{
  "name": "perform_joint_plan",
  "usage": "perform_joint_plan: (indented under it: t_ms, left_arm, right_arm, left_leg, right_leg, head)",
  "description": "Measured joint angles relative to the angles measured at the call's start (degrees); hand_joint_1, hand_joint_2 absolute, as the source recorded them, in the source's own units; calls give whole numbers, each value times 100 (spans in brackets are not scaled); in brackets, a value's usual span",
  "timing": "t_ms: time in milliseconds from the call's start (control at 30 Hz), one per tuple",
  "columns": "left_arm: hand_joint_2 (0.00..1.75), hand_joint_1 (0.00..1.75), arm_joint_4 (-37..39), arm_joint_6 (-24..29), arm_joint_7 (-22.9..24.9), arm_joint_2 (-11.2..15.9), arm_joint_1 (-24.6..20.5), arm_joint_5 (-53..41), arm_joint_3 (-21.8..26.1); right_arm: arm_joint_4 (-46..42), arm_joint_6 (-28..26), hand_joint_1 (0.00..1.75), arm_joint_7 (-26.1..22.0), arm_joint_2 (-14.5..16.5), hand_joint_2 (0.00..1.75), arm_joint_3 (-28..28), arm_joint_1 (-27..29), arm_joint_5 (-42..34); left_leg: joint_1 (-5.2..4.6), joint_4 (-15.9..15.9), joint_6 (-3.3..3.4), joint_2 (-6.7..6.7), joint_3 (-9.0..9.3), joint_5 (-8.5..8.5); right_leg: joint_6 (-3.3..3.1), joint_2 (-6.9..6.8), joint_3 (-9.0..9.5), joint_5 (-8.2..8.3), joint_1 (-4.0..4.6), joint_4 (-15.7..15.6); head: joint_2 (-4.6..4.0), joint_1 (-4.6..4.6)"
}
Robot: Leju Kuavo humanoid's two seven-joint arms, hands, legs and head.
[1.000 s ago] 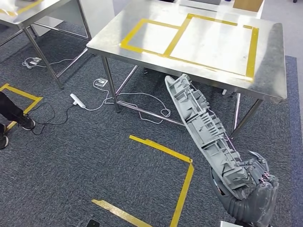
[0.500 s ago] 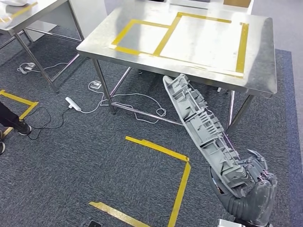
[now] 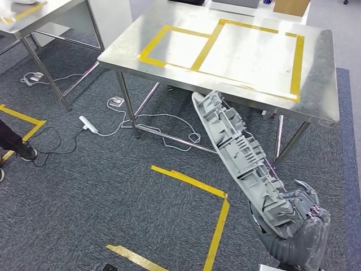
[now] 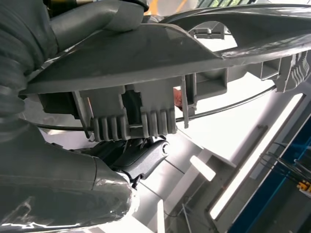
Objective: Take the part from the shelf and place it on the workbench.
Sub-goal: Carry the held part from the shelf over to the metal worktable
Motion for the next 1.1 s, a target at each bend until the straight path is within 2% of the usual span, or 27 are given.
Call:
perform_joint_plan:
  t_ms: [33,67,100,167,200,233,267,333,367,400,433,467,500,533,567,600,700,733,767,833,867,900,933,967,1033,1067,1100]
  left_arm:
    - [175,0,0,-5,-1,-1,-7,-1,-1]
    - [175,0,0,-7,-2,-3,-13,-3,-1]
    - [175,0,0,-8,-3,-5,-19,-7,-2]
    - [175,0,0,-11,-2,-9,-29,-23,-7]
    - [175,0,0,-13,-2,-10,-37,-33,-12]
    - [175,0,0,-15,-1,-10,-47,-43,-19]
    - [175,0,0,-17,0,-10,-52,-50,-26]
    - [175,0,0,-21,7,-10,-43,-62,-36]
    - [175,0,0,-22,10,-10,-32,-69,-37]
    - [175,0,0,-22,13,-10,-22,-73,-38]
    - [175,0,0,-22,14,-10,-16,-75,-38]
    - [175,0,0,-22,14,-10,-14,-77,-39]
    - [175,0,0,-21,15,-7,-10,-76,-39]
    - [175,0,0,-20,16,0,-6,-76,-40]
    - [175,0,0,-19,20,6,2,-76,-40]
    - [175,0,0,-18,23,12,12,-76,-40]
    - [175,0,0,-13,24,5,-1,-74,-40]
    - [175,0,0,-9,23,3,-18,-73,-40]
    - [175,0,0,-6,23,3,-32,-73,-41]
    - [175,0,0,-2,23,-1,-39,-73,-42]
    - [175,0,0,-2,23,-4,-31,-73,-42]
    - [175,0,0,-2,23,-7,-19,-73,-42]
    - [175,0,0,-2,23,-10,-9,-74,-42]
    - [175,0,0,-2,23,-13,-4,-73,-42]
    - [175,0,2,-1,24,-15,-1,-69,-42]
    - [175,0,4,2,25,-16,-6,-67,-42]
    - [175,0,5,4,27,-17,-10,-64,-42]
  right_arm:
    - [2,1,175,-2,2,175,1,-16,60]
    - [3,1,175,-11,9,175,2,-26,136]
    - [5,1,175,-30,19,175,2,-34,218]
    - [5,0,175,-97,63,175,-2,-34,370]
    - [5,0,175,-146,95,175,-7,-41,413]
    - [5,0,175,-204,133,175,-12,-55,434]
    - [4,0,175,-265,174,175,-17,-71,438]
    - [4,0,175,-362,234,175,-26,-92,418]
    - [4,0,175,-391,256,175,-31,-90,392]
    - [4,0,175,-409,273,175,-37,-86,355]
    - [4,0,175,-420,288,175,-41,-84,314]
    - [4,0,175,-426,300,175,-44,-83,276]
    - [5,1,175,-428,310,175,-46,-83,246]
    - [8,0,175,-428,317,175,-47,-86,220]
    - [10,0,175,-427,326,175,-50,-90,191]
    - [11,0,175,-423,336,175,-52,-89,161]
    - [3,1,175,-419,351,175,-61,-81,97]
    - [0,1,175,-420,351,175,-63,-85,87]
    - [-3,1,175,-420,351,175,-63,-90,81]
    - [-7,1,175,-420,351,175,-63,-83,63]
    - [-7,1,175,-417,351,175,-64,-75,53]
    - [-5,1,175,-415,351,175,-64,-67,44]
    - [-5,1,175,-412,351,175,-64,-63,33]
    - [-5,1,175,-410,351,175,-64,-62,26]
    - [-3,1,175,-408,351,175,-65,-64,12]
    - [-1,1,175,-404,352,175,-65,-64,9]
    - [-2,1,175,-400,353,175,-67,-63,12]
  left_leg:
    - [-5,1,-33,2,29,-41]
    - [-12,-9,-72,6,45,-76]
    - [-19,-13,-111,10,67,-92]
    - [-20,13,-173,13,107,-103]
    - [-15,149,-193,12,69,-82]
    - [-11,391,-209,10,-57,-84]
    - [-7,747,-225,8,-269,-135]
    - [-8,1453,-250,8,-768,-418]
    - [-9,1658,-252,8,-964,-573]
    - [-11,1703,-241,7,-1086,-638]
    - [-15,1590,-216,6,-1132,-568]
    - [-26,1342,-175,6,-1116,-354]
    - [-46,1018,-117,5,-1072,-18]
    - [-86,710,-65,-1,-1049,236]
    - [-123,486,-16,-20,-1023,418]
    - [-151,340,19,-41,-996,500]
    - [-147,217,82,-76,-792,462]
    - [-138,213,108,-73,-723,443]
    - [-128,211,132,-71,-669,424]
    - [-120,212,153,-68,-595,333]
    - [-114,214,150,-69,-552,281]
    - [-106,215,143,-72,-493,221]
    - [-94,216,131,-77,-413,154]
    - [-79,216,115,-82,-316,81]
    - [-62,214,62,-88,-149,-69]
    - [-64,206,32,-89,-96,-128]
    - [-70,185,2,-86,-63,-168]
  right_leg:
    - [-33,-13,123,58,15,-276]
    - [-76,-22,190,57,30,-422]
    - [-128,-23,215,-11,45,-459]
    - [-228,-12,295,-19,45,-512]
    - [-268,-11,347,-38,40,-533]
    - [-302,-9,406,-56,35,-550]
    - [-330,-9,457,-88,35,-567]
    - [-370,1,556,-179,50,-575]
    - [-379,12,617,-231,61,-575]
    - [-383,26,692,-289,73,-575]
    - [-384,39,778,-350,87,-576]
    - [-382,48,871,-414,101,-578]
    - [-379,56,944,-479,110,-583]
    - [-365,69,1015,-544,125,-575]
    - [-342,80,1056,-617,134,-573]
    - [-313,94,1117,-662,140,-547]
    - [-219,93,1267,-744,146,-424]
    - [-184,80,1215,-800,139,-291]
    - [-149,68,1087,-897,128,-54]
    - [-82,58,630,-1177,96,625]
    - [-60,57,389,-1314,79,891]
    - [-45,55,207,-1389,66,1011]
    - [-34,54,110,-1346,54,943]
    - [-24,51,93,-1156,47,703]
    - [-31,26,134,-507,50,55]
    - [-67,15,171,-274,57,-174]
    - [-114,9,188,-130,64,-299]
  head:
    - [0,4]
    - [0,0]
    - [0,-9]
    - [0,-24]
    - [0,-33]
    - [0,-40]
    - [0,-51]
    - [0,-57]
    - [0,-57]
    - [0,-56]
    - [0,-59]
    - [0,-60]
    - [0,-60]
    - [0,-62]
    - [0,-60]
    - [0,-61]
    - [-1,-63]
    - [-1,-50]
    - [-1,-44]
    - [0,-23]
    - [0,-25]
    - [0,-24]
    - [0,-24]
    - [0,-23]
    - [0,-17]
    - [0,-11]
    - [0,-11]
